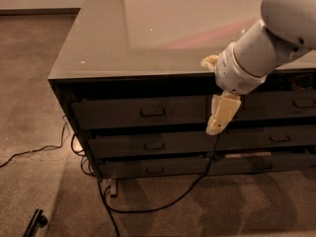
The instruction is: Open top drawer
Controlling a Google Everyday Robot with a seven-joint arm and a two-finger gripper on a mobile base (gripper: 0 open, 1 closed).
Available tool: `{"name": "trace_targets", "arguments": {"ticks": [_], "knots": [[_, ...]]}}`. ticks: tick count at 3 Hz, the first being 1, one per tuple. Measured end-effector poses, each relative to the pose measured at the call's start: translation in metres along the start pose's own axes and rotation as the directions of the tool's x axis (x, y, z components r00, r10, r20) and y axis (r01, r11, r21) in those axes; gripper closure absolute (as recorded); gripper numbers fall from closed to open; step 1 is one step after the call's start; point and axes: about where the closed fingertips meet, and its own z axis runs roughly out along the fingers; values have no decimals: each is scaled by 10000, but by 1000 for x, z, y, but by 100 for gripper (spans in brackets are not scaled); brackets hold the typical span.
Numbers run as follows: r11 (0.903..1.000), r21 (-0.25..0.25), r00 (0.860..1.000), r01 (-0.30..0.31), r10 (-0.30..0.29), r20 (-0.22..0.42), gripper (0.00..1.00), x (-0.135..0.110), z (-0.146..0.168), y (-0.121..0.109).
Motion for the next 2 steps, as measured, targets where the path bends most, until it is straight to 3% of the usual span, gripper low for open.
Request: {"name": "trace_targets", "arguments": {"ticks": [2], "knots": [[9959,-338,9955,-842,856,415,0,28,46,-3]]}}
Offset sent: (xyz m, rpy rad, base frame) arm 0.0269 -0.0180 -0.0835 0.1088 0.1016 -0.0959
